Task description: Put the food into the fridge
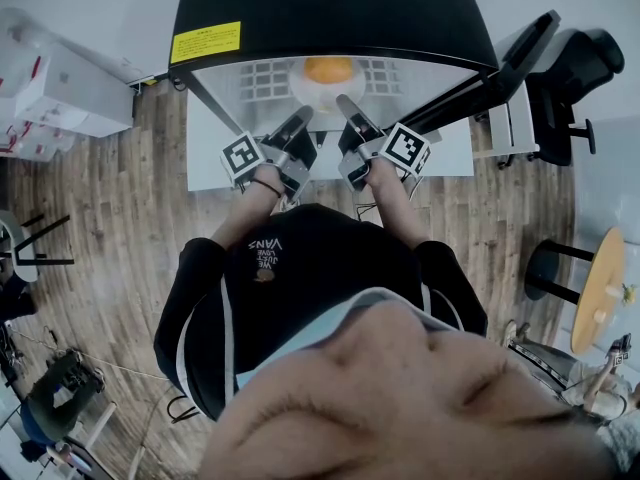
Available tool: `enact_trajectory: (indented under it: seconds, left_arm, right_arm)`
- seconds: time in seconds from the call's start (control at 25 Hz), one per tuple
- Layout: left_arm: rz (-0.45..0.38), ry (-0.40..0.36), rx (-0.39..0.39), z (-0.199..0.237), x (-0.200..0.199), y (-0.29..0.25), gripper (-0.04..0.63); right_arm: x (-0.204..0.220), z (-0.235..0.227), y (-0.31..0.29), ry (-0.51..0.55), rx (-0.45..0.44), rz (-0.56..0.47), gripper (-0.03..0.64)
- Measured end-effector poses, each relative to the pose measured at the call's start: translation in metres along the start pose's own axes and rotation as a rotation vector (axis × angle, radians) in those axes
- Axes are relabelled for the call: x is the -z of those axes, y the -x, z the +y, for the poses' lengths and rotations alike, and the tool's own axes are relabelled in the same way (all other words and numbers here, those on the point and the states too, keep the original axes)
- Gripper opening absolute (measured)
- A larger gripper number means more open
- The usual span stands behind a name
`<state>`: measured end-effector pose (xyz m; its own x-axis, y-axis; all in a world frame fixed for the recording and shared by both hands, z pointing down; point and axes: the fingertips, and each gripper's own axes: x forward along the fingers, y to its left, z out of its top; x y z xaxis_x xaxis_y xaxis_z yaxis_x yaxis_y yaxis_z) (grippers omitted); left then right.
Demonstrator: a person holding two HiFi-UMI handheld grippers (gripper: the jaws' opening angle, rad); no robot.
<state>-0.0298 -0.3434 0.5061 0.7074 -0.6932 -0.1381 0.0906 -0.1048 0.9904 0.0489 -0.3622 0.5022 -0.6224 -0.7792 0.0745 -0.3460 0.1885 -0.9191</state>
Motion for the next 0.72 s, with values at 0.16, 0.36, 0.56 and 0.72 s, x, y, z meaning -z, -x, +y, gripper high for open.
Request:
enact_trajectory:
  seconds: [0.16,0.36,0.56,0.72]
  left_arm:
    - [-0.003,-0.008,0.002,0.001,-0.001,0.001,0.028]
    - [-0.007,-0.022,-0.004,0.001,-0.002,0.001,0.028]
    - [-0.011,-0.044,-0.004,0.000,-0.002,0.001,0.028]
    - [-0.014,-0.067,-0.009,0.000,-0.001,0.002,0.028]
  right_arm:
    - [0.007,0.003,0.007,0.079,0.023,0.015,0.149]
    - [0.008,0.004,0.018,0.163,0.044,0.012,0.149]
    - [0.007,0.007,0.025,0.307,0.062,0.019,0.147]
    - [0.008,0.006,0.029,0.376,0.084,0.023,0.146]
